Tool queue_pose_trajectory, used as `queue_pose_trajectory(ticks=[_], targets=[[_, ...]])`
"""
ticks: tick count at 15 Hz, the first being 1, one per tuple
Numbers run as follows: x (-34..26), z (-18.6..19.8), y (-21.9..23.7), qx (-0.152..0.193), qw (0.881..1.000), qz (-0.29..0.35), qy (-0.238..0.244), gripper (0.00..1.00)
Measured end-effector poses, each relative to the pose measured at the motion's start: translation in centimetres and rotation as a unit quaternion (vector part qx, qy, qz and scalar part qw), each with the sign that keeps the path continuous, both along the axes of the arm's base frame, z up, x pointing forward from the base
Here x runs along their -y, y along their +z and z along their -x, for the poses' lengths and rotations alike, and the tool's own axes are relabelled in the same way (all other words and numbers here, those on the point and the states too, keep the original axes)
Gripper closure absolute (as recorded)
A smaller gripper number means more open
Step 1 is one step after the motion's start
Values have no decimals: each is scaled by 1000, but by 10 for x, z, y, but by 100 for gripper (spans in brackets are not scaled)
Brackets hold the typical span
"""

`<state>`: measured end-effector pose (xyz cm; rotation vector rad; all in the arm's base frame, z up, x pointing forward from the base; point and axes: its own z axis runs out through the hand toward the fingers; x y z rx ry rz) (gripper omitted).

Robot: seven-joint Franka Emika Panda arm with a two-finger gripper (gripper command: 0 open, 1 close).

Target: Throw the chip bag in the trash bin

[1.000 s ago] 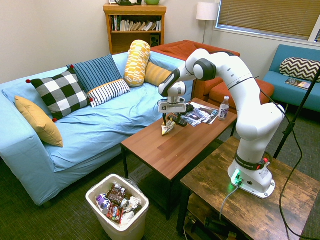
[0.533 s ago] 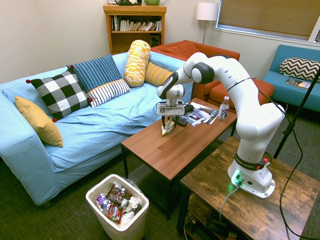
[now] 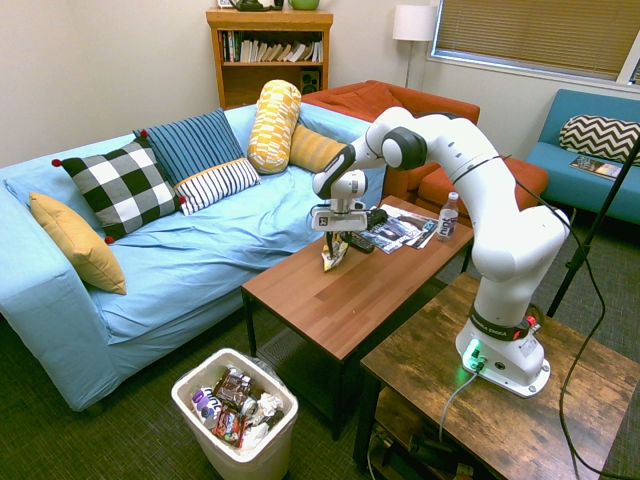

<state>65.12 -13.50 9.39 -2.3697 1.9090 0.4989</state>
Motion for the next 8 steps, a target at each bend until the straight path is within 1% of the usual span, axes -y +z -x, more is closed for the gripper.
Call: queue_pose_trajectory(ticks=[8], targets=[[0,-2,5,5,1000,-2,0,100]])
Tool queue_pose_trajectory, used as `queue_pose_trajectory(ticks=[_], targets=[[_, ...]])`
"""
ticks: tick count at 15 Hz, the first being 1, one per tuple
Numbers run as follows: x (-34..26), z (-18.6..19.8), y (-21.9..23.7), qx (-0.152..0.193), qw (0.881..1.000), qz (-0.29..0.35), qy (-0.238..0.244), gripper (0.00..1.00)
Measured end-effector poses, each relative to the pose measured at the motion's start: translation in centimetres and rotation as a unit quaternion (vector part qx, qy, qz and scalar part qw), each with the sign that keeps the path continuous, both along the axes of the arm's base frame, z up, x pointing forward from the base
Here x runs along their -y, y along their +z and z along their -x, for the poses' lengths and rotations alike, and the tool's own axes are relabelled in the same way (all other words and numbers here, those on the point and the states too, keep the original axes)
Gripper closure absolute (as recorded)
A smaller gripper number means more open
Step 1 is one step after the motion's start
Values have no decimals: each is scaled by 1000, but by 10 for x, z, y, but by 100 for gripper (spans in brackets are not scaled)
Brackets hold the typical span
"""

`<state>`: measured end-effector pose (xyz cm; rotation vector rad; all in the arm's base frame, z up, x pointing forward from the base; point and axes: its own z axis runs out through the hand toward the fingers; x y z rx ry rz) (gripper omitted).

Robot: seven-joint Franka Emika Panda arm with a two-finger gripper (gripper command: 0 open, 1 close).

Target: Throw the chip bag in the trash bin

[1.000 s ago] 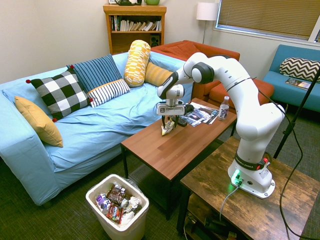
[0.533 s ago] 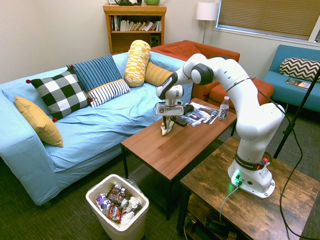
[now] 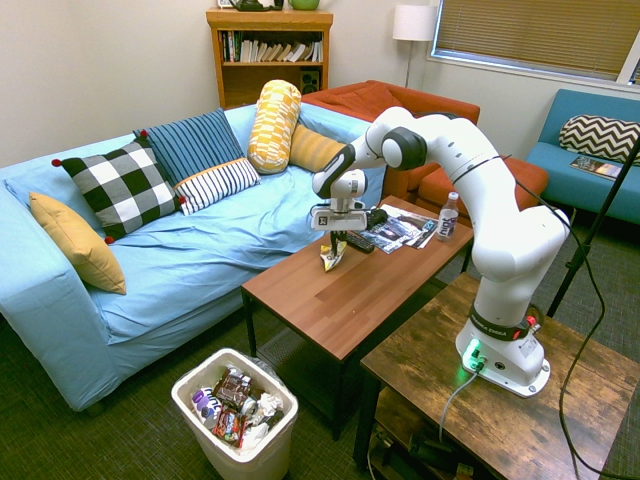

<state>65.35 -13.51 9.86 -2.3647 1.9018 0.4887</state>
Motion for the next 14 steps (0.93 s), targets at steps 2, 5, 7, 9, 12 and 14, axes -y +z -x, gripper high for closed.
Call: queue_pose_trajectory(ticks=[2,5,7,9,12,14], targets=[[-1,-3,13,13,1000,-7,5,100],[-18,0,62,47,998,-17,29,100],[-48,7,107,72,996,-24,55,100],[-91,18,152,100,991,-26,82,100],[-174,46,207,134,984,-18,112,100],[-231,56,232,141,981,2,133,100]])
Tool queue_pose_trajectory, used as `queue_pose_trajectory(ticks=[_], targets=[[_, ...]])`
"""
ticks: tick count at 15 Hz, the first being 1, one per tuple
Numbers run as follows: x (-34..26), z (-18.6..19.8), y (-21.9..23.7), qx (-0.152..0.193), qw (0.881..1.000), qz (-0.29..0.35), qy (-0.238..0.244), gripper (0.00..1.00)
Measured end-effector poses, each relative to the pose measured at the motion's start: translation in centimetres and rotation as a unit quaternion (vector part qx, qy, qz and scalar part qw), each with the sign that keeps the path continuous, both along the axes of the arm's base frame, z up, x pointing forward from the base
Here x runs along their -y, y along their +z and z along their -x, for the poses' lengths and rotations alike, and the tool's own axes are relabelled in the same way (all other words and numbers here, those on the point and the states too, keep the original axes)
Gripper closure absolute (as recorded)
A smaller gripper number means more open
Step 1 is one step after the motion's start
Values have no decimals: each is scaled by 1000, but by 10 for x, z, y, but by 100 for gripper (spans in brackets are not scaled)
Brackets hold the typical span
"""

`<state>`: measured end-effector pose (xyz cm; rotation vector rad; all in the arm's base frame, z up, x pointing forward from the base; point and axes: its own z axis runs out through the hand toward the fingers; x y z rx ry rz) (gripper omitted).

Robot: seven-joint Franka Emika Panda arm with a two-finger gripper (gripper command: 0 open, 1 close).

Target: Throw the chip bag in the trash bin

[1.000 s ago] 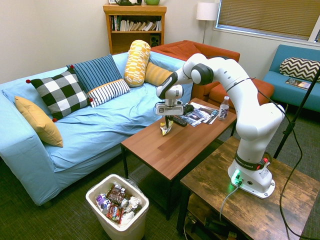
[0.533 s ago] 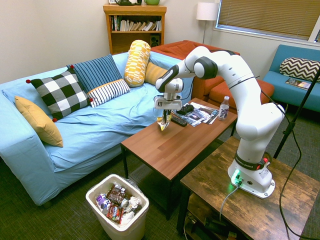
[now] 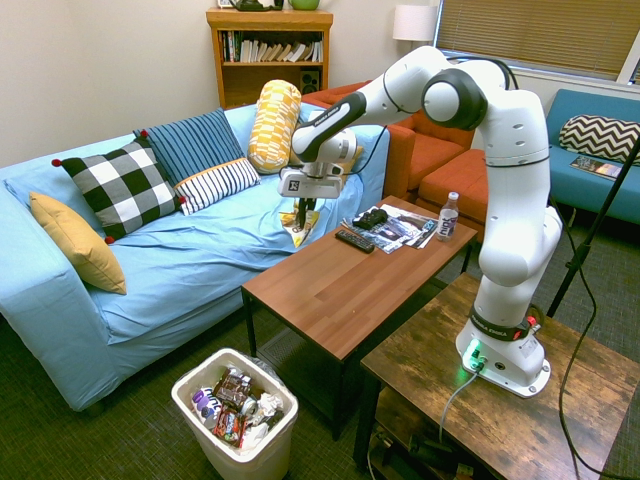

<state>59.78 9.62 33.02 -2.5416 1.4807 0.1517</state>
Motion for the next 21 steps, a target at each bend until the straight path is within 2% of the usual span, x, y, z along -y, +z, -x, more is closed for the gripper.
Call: queue_pose_trajectory(ticks=[4,7,12,17,18,21], targets=[[-108,11,12,10,998,49,36,100],[-192,20,4,10,995,70,64,100],[-296,44,-46,-11,988,100,113,100],[-347,80,-115,-55,978,133,149,100],[-353,88,-131,-64,976,138,157,0],[-371,104,-155,-79,970,150,177,0]])
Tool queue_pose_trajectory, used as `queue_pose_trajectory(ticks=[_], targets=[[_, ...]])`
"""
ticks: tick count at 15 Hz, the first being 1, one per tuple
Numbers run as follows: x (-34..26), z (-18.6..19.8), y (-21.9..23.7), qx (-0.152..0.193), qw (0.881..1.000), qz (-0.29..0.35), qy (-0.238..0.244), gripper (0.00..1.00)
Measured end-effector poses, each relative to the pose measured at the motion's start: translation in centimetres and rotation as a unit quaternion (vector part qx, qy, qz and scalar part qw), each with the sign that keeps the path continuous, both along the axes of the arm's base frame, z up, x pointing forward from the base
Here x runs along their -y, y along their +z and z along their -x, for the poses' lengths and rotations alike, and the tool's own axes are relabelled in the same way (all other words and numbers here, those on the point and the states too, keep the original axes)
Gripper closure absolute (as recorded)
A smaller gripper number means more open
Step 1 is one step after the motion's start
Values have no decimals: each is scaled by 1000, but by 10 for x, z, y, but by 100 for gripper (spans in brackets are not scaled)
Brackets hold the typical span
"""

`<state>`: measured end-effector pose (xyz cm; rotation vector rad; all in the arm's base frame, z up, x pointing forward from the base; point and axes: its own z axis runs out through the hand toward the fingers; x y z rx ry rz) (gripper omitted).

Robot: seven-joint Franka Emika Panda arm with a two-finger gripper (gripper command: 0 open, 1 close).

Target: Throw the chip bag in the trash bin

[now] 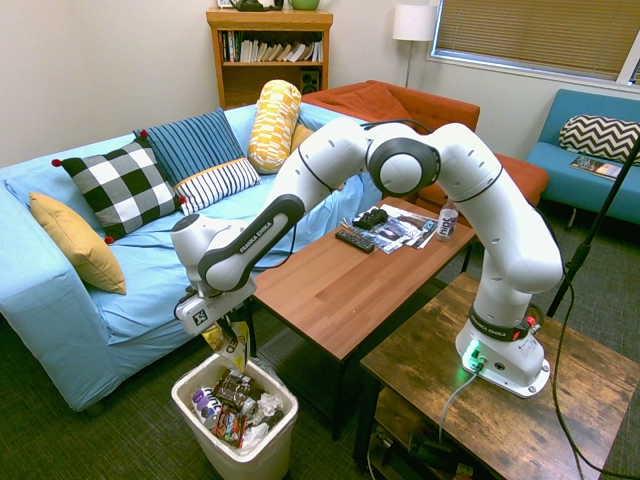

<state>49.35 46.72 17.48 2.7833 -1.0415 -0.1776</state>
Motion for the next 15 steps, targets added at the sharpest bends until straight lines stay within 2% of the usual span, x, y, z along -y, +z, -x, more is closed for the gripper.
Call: queue_pose_trajectory(ticks=[15], targets=[[-6,-11,0,-14,1000,-9,4,0]])
